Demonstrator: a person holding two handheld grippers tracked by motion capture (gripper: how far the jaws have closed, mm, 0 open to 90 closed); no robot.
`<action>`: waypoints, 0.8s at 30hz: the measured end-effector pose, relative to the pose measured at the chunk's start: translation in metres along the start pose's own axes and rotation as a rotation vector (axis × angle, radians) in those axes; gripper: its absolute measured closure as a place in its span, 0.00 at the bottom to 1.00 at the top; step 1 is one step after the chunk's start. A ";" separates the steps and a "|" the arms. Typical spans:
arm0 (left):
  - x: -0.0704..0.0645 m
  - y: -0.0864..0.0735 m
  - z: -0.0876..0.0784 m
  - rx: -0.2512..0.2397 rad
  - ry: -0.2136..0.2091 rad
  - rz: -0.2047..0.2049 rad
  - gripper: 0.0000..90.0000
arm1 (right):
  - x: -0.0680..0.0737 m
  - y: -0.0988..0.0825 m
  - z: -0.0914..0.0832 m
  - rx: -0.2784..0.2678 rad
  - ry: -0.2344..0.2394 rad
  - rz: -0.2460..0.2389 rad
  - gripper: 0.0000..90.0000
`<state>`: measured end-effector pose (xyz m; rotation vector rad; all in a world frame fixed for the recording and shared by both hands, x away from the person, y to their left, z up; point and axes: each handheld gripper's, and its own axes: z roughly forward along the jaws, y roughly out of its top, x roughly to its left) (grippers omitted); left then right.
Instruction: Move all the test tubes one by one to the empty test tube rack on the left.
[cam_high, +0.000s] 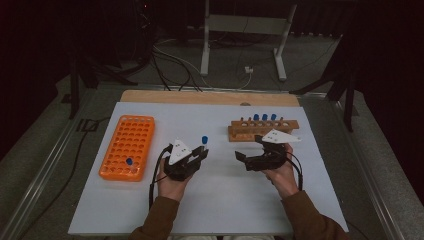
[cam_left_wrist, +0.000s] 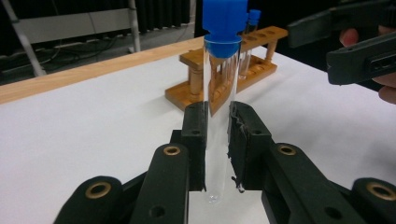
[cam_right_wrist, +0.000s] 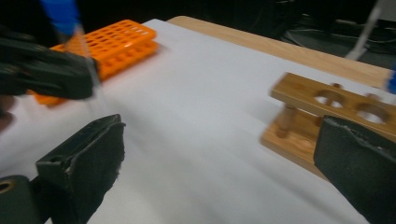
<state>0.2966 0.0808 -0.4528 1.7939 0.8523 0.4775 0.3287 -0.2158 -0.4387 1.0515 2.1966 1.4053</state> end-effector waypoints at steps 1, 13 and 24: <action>0.002 0.000 -0.002 -0.005 0.005 -0.004 0.87 | -0.003 -0.001 -0.001 -0.003 -0.009 0.002 0.01; 0.021 0.002 -0.032 -0.049 0.054 -0.029 0.87 | -0.027 -0.014 -0.022 -0.040 -0.092 0.025 0.01; 0.037 0.005 -0.063 -0.094 0.101 -0.042 0.87 | -0.045 -0.033 -0.043 -0.068 -0.132 0.063 0.01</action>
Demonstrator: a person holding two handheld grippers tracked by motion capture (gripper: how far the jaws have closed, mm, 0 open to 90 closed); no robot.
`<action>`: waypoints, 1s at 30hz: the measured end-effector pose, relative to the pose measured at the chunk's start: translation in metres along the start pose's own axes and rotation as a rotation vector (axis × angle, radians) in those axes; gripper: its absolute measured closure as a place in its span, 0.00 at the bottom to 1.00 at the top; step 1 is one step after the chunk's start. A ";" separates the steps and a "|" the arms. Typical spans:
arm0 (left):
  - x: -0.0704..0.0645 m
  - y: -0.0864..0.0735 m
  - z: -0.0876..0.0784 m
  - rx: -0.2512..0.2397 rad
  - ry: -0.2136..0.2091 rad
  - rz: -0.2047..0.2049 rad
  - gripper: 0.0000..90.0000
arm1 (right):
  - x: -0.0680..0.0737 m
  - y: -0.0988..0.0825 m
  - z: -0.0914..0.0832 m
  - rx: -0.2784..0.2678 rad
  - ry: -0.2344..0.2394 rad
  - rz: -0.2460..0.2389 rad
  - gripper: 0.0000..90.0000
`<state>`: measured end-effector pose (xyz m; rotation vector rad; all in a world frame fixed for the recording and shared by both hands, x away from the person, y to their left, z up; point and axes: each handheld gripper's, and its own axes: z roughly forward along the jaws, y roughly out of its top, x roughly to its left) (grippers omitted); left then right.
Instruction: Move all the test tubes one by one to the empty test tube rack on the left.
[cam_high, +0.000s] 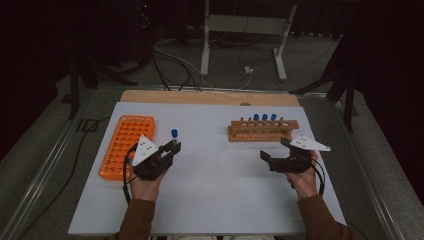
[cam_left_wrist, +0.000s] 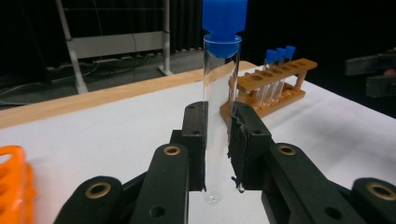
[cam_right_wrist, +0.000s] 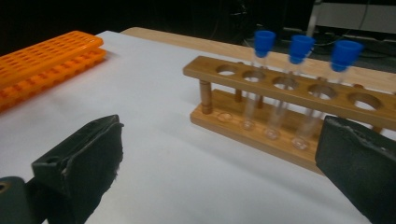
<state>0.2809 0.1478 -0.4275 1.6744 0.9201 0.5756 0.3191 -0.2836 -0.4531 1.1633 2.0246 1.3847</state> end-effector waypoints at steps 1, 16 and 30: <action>0.002 0.001 -0.003 -0.005 0.003 0.001 0.87 | -0.001 -0.001 -0.002 -0.002 -0.002 0.005 0.01; 0.028 0.002 -0.038 -0.050 0.067 -0.011 0.87 | -0.015 -0.021 -0.021 -0.024 -0.031 0.045 0.01; 0.052 -0.003 -0.068 -0.085 0.177 -0.028 0.87 | -0.019 -0.023 -0.026 -0.040 -0.032 0.063 0.01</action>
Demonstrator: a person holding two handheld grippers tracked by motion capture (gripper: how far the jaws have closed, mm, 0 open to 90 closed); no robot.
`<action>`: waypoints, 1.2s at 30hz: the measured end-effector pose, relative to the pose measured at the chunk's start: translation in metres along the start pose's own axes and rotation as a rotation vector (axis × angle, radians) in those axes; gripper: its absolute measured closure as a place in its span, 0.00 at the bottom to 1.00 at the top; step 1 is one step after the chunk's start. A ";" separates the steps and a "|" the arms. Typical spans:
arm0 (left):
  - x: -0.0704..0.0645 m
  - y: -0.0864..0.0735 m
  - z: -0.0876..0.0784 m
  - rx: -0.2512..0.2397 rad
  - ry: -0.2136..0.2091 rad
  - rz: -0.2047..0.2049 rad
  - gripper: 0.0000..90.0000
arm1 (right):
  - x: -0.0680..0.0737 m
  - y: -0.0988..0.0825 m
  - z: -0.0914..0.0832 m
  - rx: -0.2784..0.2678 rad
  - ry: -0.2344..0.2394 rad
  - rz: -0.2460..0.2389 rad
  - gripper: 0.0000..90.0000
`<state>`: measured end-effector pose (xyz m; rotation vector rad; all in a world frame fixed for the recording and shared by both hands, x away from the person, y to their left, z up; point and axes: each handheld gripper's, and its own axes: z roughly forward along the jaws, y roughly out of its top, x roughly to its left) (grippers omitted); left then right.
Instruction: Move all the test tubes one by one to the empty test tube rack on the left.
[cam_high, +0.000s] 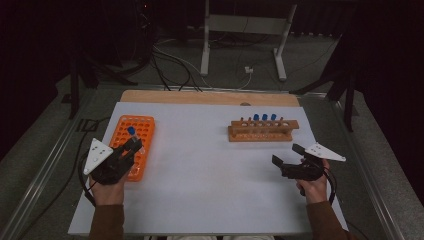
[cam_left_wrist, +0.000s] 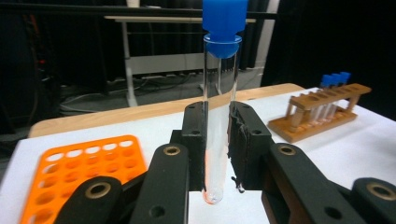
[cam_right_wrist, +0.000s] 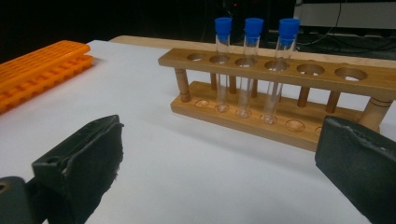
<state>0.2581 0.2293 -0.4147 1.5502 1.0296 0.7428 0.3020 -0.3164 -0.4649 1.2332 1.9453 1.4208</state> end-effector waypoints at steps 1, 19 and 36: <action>0.002 0.000 -0.002 0.001 0.008 0.000 0.87 | 0.000 0.000 0.000 -0.002 0.000 0.000 0.01; 0.034 -0.027 -0.017 0.052 0.128 -0.041 0.87 | 0.001 0.000 -0.004 -0.009 0.006 -0.004 0.01; 0.035 -0.055 -0.016 0.147 0.107 -0.058 0.87 | 0.000 -0.002 -0.004 -0.004 0.006 -0.001 0.01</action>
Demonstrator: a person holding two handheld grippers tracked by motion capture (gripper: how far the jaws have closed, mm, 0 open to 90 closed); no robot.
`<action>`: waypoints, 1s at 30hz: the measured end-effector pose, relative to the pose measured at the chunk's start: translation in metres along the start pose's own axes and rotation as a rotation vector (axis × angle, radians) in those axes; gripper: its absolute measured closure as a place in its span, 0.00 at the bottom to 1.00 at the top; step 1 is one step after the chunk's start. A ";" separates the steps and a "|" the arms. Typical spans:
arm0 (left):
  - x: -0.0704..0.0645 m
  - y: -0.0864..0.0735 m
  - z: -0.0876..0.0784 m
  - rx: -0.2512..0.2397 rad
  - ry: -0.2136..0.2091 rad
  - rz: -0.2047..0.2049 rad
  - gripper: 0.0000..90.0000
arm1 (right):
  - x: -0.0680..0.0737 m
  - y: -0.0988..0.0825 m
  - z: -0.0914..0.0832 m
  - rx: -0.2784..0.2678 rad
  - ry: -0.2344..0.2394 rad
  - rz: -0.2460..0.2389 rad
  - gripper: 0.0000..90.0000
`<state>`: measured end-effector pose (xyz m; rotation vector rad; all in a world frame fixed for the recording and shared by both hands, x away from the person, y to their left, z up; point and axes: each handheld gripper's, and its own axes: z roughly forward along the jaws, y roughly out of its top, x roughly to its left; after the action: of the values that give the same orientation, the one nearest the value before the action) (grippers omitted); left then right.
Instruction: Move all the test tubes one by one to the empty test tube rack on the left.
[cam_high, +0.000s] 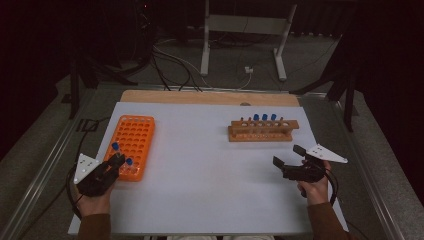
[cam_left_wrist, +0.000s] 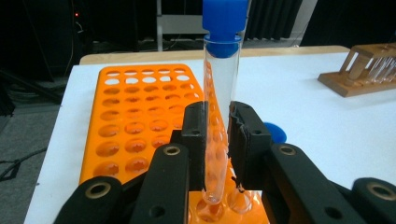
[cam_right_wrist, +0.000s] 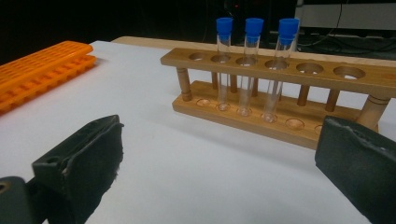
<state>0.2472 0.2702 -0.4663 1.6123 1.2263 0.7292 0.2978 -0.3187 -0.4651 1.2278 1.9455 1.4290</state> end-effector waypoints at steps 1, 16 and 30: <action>0.000 -0.001 0.000 0.006 0.002 0.004 0.87 | 0.000 0.000 0.000 -0.001 0.000 0.000 0.01; -0.006 -0.014 0.008 0.164 0.028 0.069 0.87 | -0.001 0.000 -0.001 -0.003 0.002 0.004 0.01; -0.008 -0.020 0.016 0.241 0.043 0.077 0.87 | 0.000 -0.001 -0.001 -0.003 0.003 0.003 0.01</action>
<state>0.2507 0.2588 -0.4899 1.8577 1.3299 0.6871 0.2966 -0.3191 -0.4661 1.2286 1.9442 1.4357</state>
